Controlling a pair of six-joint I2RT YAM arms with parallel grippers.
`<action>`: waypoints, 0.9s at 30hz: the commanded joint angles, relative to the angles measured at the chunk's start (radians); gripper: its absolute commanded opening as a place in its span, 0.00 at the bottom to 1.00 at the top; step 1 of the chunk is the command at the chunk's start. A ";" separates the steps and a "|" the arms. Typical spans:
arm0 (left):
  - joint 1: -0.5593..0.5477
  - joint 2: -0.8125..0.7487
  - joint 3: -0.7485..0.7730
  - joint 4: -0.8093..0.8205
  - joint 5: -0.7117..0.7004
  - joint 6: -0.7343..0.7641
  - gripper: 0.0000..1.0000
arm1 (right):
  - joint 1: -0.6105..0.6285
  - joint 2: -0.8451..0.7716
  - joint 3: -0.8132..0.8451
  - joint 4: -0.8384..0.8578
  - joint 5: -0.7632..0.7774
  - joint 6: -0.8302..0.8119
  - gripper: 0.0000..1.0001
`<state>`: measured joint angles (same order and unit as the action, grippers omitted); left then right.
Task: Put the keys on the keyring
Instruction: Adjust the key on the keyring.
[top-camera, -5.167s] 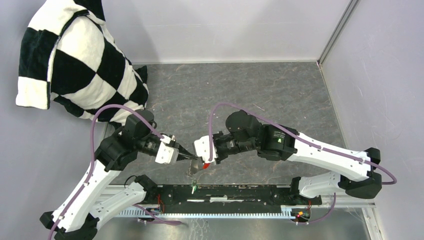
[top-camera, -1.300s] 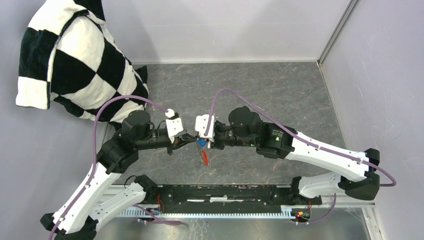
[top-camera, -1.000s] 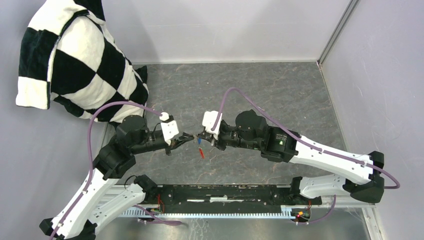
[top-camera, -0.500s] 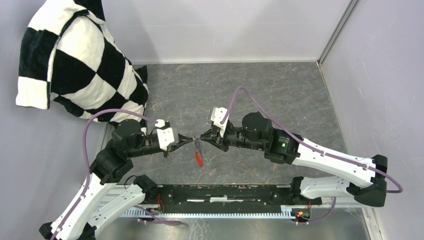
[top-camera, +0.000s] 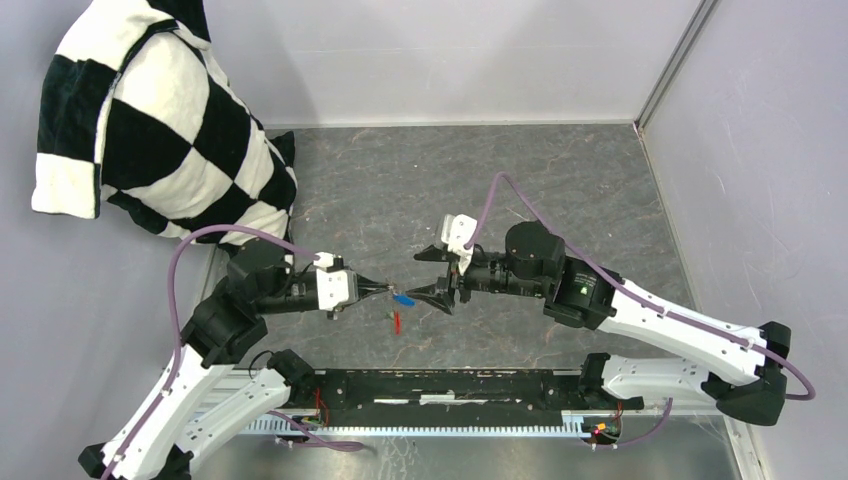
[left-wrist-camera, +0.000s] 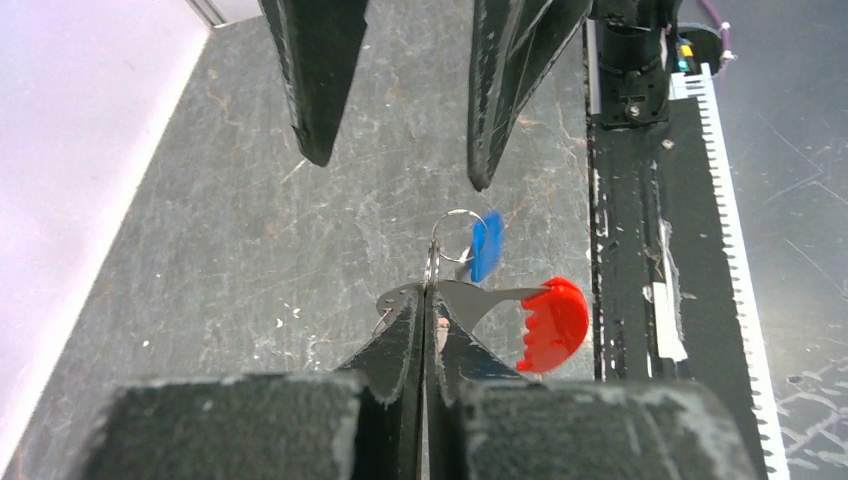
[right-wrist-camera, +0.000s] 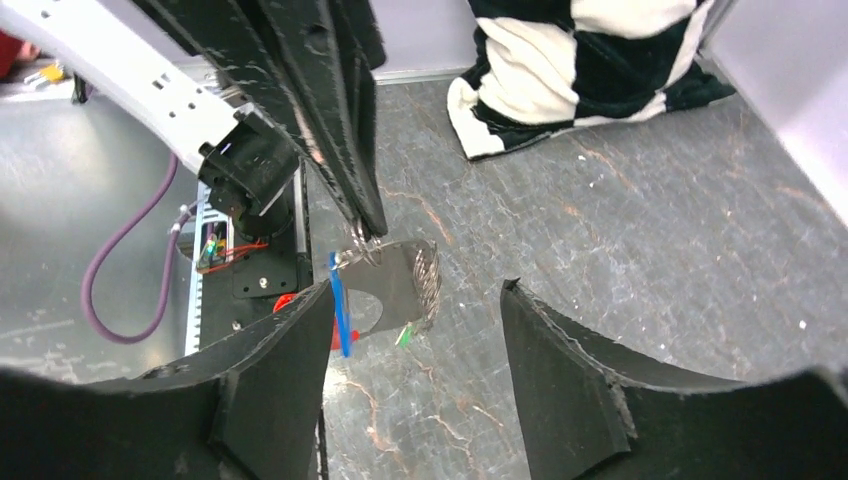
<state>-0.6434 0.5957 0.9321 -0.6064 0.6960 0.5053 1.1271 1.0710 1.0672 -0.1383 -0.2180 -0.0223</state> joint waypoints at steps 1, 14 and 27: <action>0.002 0.027 0.050 -0.035 0.061 0.073 0.02 | -0.010 -0.016 0.079 -0.026 -0.132 -0.141 0.69; 0.002 0.034 0.072 -0.040 0.056 0.076 0.02 | -0.069 0.100 0.193 -0.103 -0.337 -0.142 0.56; 0.002 0.018 0.070 -0.026 0.050 0.056 0.02 | -0.070 0.151 0.121 0.032 -0.399 -0.082 0.42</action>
<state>-0.6430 0.6243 0.9573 -0.6647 0.7204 0.5442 1.0580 1.2026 1.1976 -0.1837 -0.5949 -0.1352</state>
